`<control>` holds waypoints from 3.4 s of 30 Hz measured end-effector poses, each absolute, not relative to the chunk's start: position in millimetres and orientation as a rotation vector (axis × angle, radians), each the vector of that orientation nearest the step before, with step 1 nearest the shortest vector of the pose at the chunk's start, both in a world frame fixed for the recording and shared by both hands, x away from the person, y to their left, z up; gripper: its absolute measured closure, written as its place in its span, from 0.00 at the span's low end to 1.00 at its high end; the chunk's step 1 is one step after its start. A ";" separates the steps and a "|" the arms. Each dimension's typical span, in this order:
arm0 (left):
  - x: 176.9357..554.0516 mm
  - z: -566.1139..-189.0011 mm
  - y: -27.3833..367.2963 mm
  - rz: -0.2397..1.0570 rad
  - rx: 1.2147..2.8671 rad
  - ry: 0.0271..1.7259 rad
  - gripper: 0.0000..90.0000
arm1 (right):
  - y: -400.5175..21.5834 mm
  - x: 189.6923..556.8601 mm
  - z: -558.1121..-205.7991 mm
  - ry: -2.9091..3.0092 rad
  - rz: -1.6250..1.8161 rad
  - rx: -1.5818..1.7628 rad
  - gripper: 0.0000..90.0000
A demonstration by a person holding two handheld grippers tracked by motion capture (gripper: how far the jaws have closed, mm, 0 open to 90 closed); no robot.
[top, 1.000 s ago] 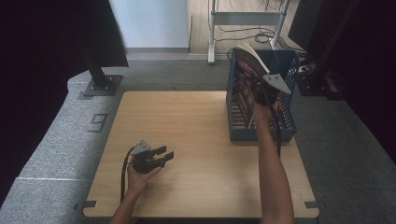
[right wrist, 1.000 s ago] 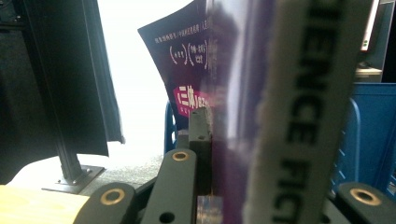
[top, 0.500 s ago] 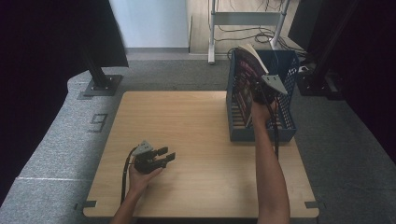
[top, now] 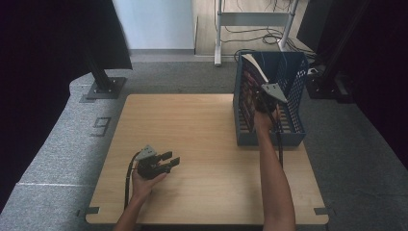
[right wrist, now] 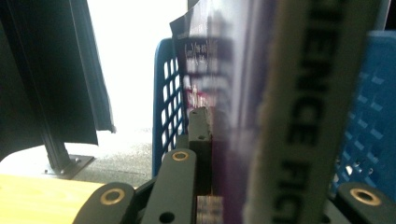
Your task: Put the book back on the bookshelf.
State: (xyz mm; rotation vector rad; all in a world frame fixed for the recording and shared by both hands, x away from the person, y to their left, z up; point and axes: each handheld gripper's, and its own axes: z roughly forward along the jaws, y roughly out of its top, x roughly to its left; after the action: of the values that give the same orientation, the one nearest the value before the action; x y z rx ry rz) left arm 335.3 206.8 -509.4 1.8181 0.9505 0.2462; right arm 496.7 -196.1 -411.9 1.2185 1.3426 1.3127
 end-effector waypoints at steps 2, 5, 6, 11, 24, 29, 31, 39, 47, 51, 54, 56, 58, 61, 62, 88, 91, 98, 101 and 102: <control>335.3 -509.6 207.0 0.249 1.816 0.950 0.56 | -194.2 497.6 -417.5 1.353 1.307 1.221 0.91; 335.2 -509.3 207.7 0.249 1.814 0.950 0.56 | -192.4 498.7 -422.0 1.369 1.296 1.223 0.91; 335.2 -509.2 208.0 0.248 1.812 0.945 0.56 | -190.3 499.2 -424.6 1.384 1.283 1.216 0.91; 335.3 -509.7 207.0 0.249 1.818 0.938 0.56 | -187.8 497.5 -425.9 1.390 1.287 1.201 0.91; 333.1 -508.9 204.8 0.250 1.825 0.930 0.56 | -184.8 477.1 -429.3 1.490 1.269 1.206 0.87; 331.4 -507.2 203.7 0.251 1.824 0.922 0.56 | -184.0 477.6 -430.4 1.532 1.229 1.234 0.85; 331.4 -506.9 204.0 0.252 1.823 0.923 0.56 | -183.8 478.5 -430.5 1.540 1.221 1.249 0.86; 331.1 -506.0 206.2 0.261 1.814 0.930 0.55 | -183.4 481.5 -429.4 1.503 1.171 1.274 0.91; 332.3 -507.6 206.9 0.265 1.815 0.939 0.55 | -189.4 489.3 -430.3 1.433 1.198 1.309 0.91; 332.4 -506.9 209.2 0.274 1.807 0.946 0.55 | -189.6 494.4 -430.4 1.405 1.196 1.307 0.91; 333.0 -506.8 211.8 0.275 1.801 0.951 0.55 | -186.1 499.5 -428.4 1.373 1.172 1.294 0.91; 333.2 -506.7 212.4 0.273 1.800 0.951 0.55 | -184.1 502.9 -428.5 1.360 1.174 1.303 0.91; 332.7 -505.6 212.8 0.275 1.798 0.953 0.55 | -182.5 506.3 -430.9 1.349 1.185 1.312 0.91; 332.1 -503.8 213.6 0.277 1.792 0.949 0.55 | -179.7 508.7 -434.5 1.348 1.196 1.306 0.91; 331.9 -503.0 214.3 0.281 1.791 0.949 0.55 | -177.7 509.5 -435.7 1.353 1.198 1.293 0.91; 330.6 -501.8 215.9 0.275 1.797 0.947 0.55 | -170.6 497.0 -437.9 1.550 1.273 1.189 0.64; 330.6 -502.0 215.3 0.273 1.799 0.945 0.55 | -170.7 496.6 -438.7 1.561 1.272 1.186 0.62; 330.4 -502.5 213.6 0.269 1.806 0.939 0.55 | -172.6 494.4 -438.1 1.572 1.283 1.188 0.58; 330.6 -502.5 214.0 0.269 1.807 0.941 0.55 | -173.3 493.4 -437.0 1.571 1.282 1.186 0.57; 330.6 -502.5 214.1 0.269 1.805 0.942 0.55 | -173.7 492.7 -436.8 1.579 1.284 1.182 0.56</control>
State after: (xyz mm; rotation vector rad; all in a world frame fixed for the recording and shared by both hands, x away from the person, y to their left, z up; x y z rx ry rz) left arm 330.6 214.1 -502.5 1.8046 0.9422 0.2688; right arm 492.7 -173.7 -436.8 1.1818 1.5792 1.2840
